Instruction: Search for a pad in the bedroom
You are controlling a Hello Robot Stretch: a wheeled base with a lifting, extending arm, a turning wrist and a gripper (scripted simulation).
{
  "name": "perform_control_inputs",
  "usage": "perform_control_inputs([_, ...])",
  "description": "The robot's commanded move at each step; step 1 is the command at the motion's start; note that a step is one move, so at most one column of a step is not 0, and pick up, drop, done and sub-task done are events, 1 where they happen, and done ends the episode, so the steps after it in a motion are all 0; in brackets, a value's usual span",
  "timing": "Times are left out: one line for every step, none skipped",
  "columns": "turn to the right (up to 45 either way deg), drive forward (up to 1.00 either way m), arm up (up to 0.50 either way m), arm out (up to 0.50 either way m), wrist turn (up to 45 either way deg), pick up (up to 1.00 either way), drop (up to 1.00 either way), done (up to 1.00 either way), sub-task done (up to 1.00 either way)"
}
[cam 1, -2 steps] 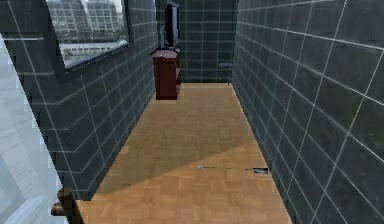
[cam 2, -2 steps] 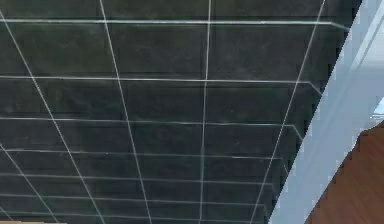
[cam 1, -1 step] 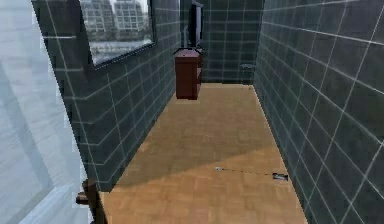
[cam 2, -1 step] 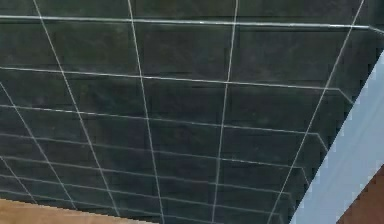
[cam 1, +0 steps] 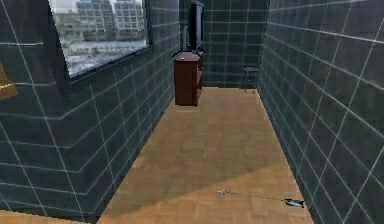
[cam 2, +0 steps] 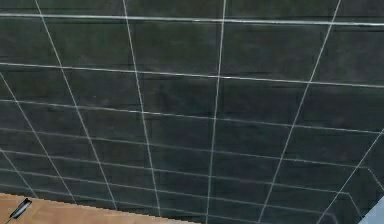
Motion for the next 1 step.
perform_control_inputs([6.0,0.0,0.0,0.0,0.0,0.0,0.0,0.0,0.0])
